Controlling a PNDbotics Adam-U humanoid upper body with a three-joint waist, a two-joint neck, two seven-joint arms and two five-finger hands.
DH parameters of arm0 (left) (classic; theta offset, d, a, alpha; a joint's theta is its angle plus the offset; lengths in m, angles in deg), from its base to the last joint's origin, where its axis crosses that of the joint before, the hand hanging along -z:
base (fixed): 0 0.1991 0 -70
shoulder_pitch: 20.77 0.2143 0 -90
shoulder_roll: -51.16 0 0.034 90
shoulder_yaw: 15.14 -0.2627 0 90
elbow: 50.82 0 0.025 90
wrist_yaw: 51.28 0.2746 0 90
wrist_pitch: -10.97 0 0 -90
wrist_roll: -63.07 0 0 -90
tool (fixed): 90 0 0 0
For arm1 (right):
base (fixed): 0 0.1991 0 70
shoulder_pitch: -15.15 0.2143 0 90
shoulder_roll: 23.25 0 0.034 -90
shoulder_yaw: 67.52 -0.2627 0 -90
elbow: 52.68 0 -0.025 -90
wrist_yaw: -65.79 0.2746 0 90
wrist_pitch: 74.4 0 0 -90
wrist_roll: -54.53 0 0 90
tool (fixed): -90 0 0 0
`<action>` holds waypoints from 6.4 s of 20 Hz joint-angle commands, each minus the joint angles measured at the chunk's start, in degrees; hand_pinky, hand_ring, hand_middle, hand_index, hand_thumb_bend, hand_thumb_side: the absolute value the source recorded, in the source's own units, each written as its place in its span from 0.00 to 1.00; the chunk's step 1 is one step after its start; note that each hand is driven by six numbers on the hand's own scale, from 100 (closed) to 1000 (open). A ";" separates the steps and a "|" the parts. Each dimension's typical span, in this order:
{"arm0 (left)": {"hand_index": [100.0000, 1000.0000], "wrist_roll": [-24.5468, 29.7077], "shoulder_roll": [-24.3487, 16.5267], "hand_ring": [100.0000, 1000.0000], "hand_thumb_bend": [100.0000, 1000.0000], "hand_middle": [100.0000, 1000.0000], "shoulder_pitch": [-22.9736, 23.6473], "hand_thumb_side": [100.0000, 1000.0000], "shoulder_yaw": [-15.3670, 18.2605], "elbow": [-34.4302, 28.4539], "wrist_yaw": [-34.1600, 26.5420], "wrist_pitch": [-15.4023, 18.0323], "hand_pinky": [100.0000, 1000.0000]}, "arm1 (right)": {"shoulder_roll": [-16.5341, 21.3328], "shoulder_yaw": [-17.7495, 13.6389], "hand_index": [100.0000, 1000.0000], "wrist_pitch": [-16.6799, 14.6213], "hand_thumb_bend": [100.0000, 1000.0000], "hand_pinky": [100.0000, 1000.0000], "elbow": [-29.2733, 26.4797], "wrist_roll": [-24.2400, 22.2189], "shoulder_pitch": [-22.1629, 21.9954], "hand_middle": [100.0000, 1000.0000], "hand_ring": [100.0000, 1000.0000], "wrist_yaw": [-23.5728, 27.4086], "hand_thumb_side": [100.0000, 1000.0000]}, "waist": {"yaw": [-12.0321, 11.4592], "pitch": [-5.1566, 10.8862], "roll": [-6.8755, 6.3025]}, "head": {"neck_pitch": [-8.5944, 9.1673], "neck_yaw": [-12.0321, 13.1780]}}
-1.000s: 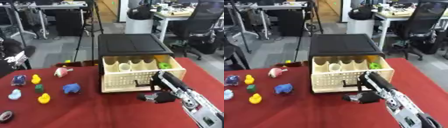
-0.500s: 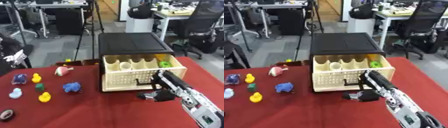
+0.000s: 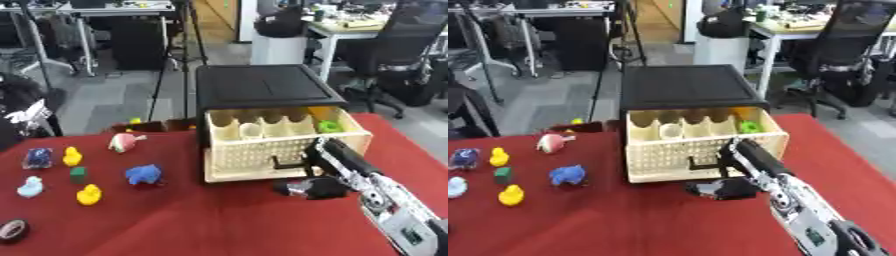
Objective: Pick up objects from table and place into drawer.
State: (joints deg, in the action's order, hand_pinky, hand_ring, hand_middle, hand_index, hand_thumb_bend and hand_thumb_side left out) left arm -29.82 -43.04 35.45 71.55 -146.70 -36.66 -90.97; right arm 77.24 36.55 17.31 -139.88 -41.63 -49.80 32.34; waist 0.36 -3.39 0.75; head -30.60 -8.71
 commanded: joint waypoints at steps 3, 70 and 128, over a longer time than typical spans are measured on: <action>0.58 -0.15 -0.68 0.35 0.66 0.36 -0.91 0.56 0.85 -0.81 -0.25 0.13 0.30 | 0.15 0.09 0.83 0.45 0.81 0.00 3.02 -0.24 1.30 0.02 0.00 -0.87 0.73 | -0.39 0.07 -0.33 | 0.39 -0.27; 0.58 -0.57 0.60 0.34 0.64 0.35 -2.84 0.56 2.23 -2.02 -1.67 0.89 0.31 | 2.35 -2.56 0.48 0.38 0.80 0.00 15.25 3.76 10.22 0.03 0.00 -3.82 0.73 | -7.04 -3.97 -1.60 | 4.51 -1.35; 0.58 -0.84 0.81 0.32 0.63 0.35 -2.20 0.57 3.21 -1.70 -2.05 1.27 0.31 | 2.13 -3.48 0.63 5.31 0.76 0.00 14.75 14.09 12.35 0.03 0.00 -10.90 0.81 | -7.65 -4.77 -1.77 | 5.14 -1.97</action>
State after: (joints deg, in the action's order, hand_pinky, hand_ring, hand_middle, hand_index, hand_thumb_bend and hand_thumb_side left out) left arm -30.59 -41.50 33.91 74.02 -147.71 -38.59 -89.86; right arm 78.78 32.46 22.65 -125.09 -27.35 -37.36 21.62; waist -7.30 -8.58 -0.94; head -26.04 -10.67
